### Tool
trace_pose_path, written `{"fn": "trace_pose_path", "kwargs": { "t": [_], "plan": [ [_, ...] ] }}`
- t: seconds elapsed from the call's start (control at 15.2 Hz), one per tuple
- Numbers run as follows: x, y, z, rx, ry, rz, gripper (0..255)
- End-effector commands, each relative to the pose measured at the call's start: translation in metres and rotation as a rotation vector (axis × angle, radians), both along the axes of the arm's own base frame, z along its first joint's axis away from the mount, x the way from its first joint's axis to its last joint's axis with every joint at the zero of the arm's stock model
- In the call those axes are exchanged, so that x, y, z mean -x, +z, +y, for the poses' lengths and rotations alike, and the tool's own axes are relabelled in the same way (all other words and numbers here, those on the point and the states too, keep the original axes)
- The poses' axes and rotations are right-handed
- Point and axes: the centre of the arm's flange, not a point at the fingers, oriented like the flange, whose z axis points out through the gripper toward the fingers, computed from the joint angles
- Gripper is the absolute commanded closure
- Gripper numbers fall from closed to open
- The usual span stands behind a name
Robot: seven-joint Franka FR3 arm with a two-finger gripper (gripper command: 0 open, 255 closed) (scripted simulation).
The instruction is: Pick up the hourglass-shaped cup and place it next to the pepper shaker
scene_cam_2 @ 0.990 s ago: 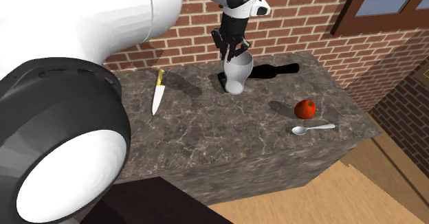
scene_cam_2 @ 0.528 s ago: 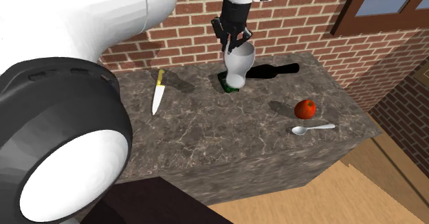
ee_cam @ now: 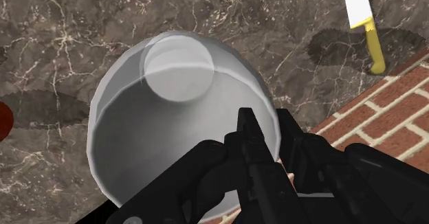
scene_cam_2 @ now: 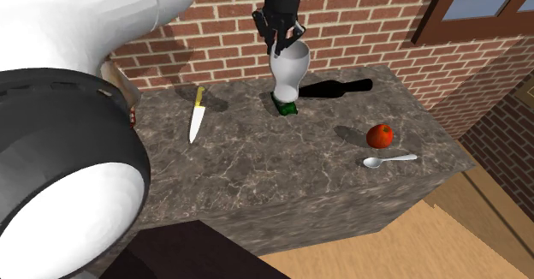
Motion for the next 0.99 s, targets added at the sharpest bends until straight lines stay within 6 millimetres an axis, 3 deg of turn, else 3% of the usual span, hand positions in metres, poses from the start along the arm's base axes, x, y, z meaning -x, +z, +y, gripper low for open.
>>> {"fn": "trace_pose_path", "kwargs": {
  "t": [0.0, 0.92],
  "plan": [
    [0.016, 0.0, 0.022, 0.0, -0.001, 0.0, 255],
    [0.124, 0.001, 0.172, 0.0, -0.001, 0.0, 255]
  ]
}}
